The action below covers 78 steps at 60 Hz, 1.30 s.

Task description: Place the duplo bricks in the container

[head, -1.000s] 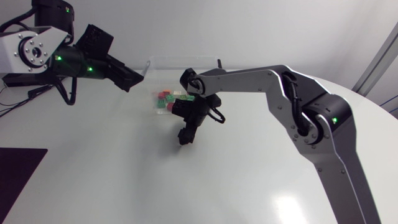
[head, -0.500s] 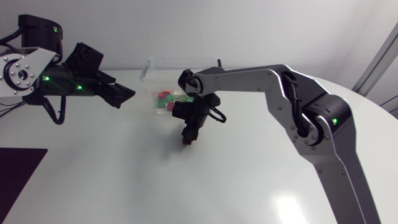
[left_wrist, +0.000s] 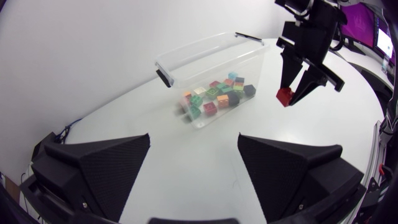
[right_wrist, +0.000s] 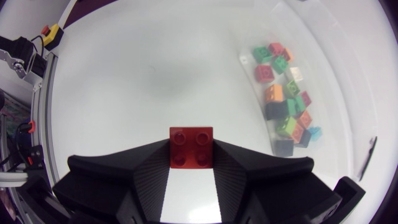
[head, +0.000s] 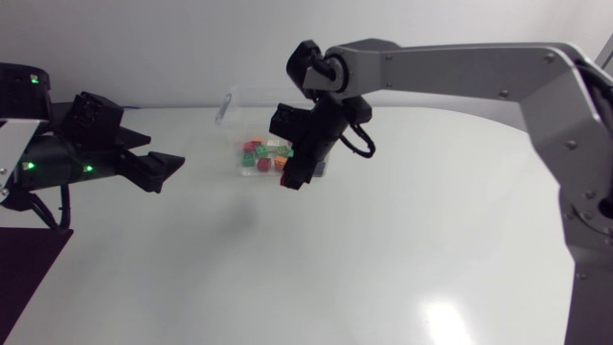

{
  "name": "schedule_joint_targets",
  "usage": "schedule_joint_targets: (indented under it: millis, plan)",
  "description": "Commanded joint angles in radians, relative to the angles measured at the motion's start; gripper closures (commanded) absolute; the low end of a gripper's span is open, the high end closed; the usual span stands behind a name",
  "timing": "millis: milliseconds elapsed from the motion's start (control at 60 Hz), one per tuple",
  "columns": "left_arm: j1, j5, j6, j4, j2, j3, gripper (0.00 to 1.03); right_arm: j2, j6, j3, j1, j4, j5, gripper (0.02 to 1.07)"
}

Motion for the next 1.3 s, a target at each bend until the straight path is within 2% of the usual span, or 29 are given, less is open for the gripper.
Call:
schedule_joint_targets:
  millis: [0, 50, 217, 433, 833, 1283]
  plan:
    - [0.016, -0.016, -0.032, 0.032, -0.055, -0.056, 0.05, -0.041, 0.042, -0.032, -0.022, 0.022, -0.013, 0.72]
    - [0.011, -0.058, -0.049, 0.069, -0.075, -0.085, 0.05, -0.058, 0.056, -0.032, -0.030, 0.036, -0.019, 0.72]
    - [0.001, -0.088, -0.060, 0.096, -0.116, -0.145, 0.05, -0.101, 0.115, -0.027, -0.053, 0.102, -0.028, 0.72]
    - [-0.018, -0.090, -0.077, 0.207, -0.217, -0.269, 0.05, -0.142, 0.197, -0.018, -0.084, 0.212, -0.050, 0.72]
    - [0.008, -0.091, -0.083, 0.228, -0.259, -0.340, 0.05, -0.067, 0.284, 0.083, -0.137, 0.333, -0.053, 0.72]
    - [0.025, -0.091, -0.101, 0.228, -0.374, -0.410, 0.05, 0.142, 0.332, 0.345, -0.148, 0.333, -0.053, 0.72]
